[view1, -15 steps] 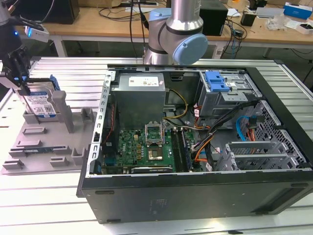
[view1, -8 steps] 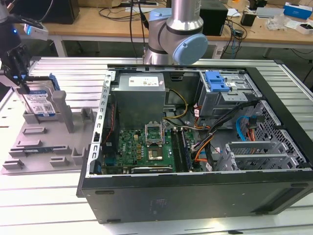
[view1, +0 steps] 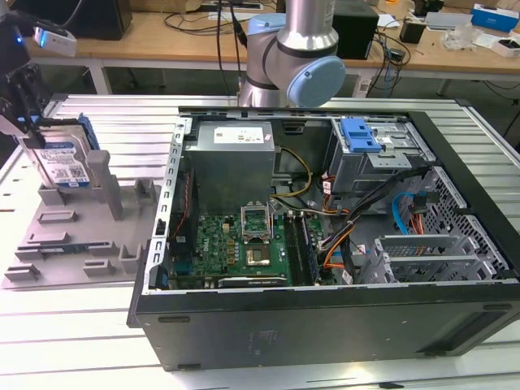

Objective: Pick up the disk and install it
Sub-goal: 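Pick up the disk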

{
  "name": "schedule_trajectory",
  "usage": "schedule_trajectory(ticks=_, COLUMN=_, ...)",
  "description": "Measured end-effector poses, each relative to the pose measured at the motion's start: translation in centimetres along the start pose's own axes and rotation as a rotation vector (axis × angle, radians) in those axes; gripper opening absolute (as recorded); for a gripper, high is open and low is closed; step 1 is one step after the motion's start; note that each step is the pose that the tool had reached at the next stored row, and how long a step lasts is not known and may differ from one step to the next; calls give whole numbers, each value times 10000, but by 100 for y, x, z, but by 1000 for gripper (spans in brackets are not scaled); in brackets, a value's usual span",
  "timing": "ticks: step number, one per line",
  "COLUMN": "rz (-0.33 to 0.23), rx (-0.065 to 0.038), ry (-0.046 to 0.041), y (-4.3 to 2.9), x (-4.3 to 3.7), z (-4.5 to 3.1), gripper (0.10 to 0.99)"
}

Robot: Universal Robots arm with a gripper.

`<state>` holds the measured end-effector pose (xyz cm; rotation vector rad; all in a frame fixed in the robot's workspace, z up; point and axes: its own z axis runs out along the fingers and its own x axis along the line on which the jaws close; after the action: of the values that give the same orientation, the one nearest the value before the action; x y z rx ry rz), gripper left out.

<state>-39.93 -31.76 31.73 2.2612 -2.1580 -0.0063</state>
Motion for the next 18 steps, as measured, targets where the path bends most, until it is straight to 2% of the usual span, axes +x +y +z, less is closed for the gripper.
schedule_trajectory(ticks=6, rz=-3, rx=1, ry=-11, y=3, x=2, z=-206, gripper=369)
schedule_trajectory(ticks=7, rz=-4, rx=1, ry=-16, y=4, x=4, z=-274, gripper=369)
schedule_trajectory(ticks=10, rz=-5, rx=2, ry=-28, y=5, x=7, z=-380, gripper=369)
schedule_trajectory(ticks=15, rz=-6, rx=3, ry=-57, y=10, x=16, z=-663, gripper=369)
schedule_trajectory(ticks=18, rz=-6, rx=3, ry=-70, y=12, x=19, z=-775, gripper=369)
